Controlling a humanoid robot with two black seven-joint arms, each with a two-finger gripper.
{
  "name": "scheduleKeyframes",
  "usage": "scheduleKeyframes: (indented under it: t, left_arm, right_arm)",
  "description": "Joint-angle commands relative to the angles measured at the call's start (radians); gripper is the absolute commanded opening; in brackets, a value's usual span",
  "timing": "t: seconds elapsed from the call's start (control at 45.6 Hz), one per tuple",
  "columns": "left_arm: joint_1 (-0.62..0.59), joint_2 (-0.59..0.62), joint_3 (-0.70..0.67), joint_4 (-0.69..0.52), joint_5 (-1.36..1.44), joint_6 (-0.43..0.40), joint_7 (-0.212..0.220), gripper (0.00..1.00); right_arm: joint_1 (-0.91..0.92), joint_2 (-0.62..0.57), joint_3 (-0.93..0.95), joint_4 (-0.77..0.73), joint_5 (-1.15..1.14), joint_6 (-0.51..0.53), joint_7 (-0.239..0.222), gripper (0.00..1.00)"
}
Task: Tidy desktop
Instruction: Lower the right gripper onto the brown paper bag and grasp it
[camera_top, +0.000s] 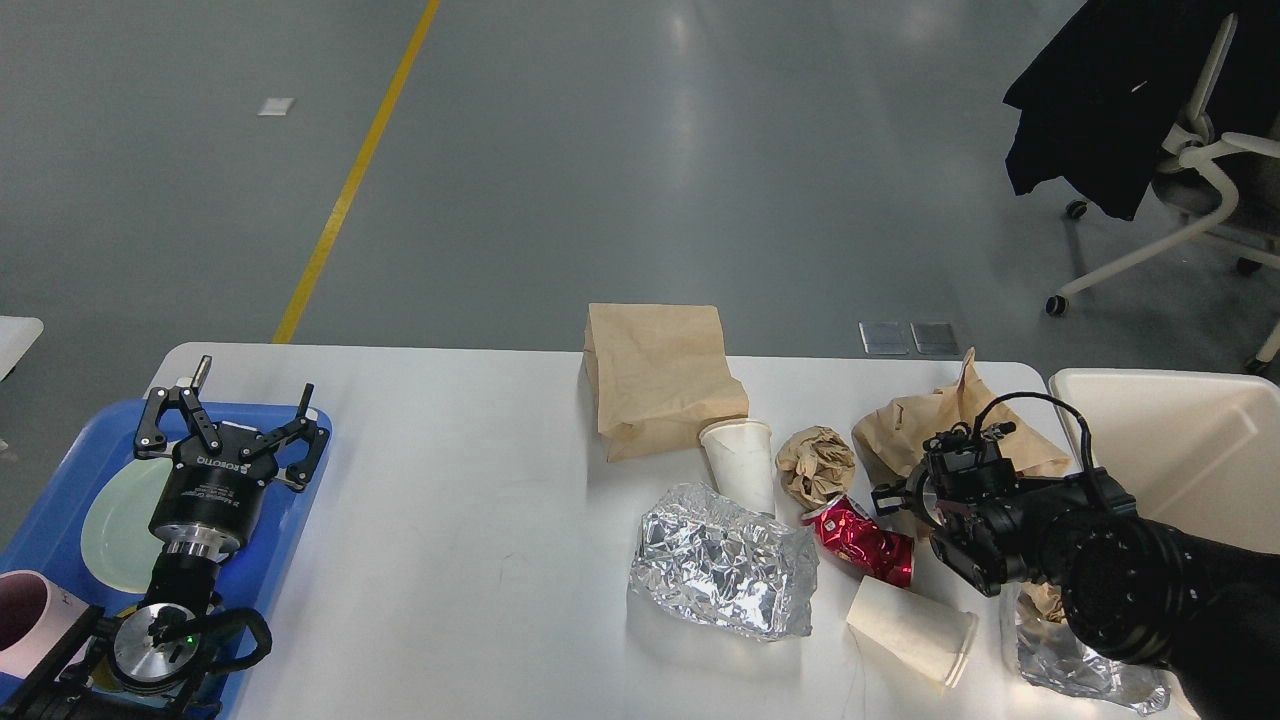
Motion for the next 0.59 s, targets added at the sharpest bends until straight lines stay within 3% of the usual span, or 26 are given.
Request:
scheduleKeyframes:
  t: [0.0, 0.571]
  left_arm:
    - [0.0, 0.0, 0.0, 0.0, 0.0, 0.0, 0.0, 0.97]
    - [0.002, 0.001, 0.0, -0.001, 0.0, 0.0, 0.0, 0.97]
  right_arm:
    - [0.006, 0.0, 0.041, 0.002, 0.0, 0.002, -0.006, 0.0]
    - [0.05, -0.021, 0.078, 0.013, 0.045, 0.013, -0.006, 0.0]
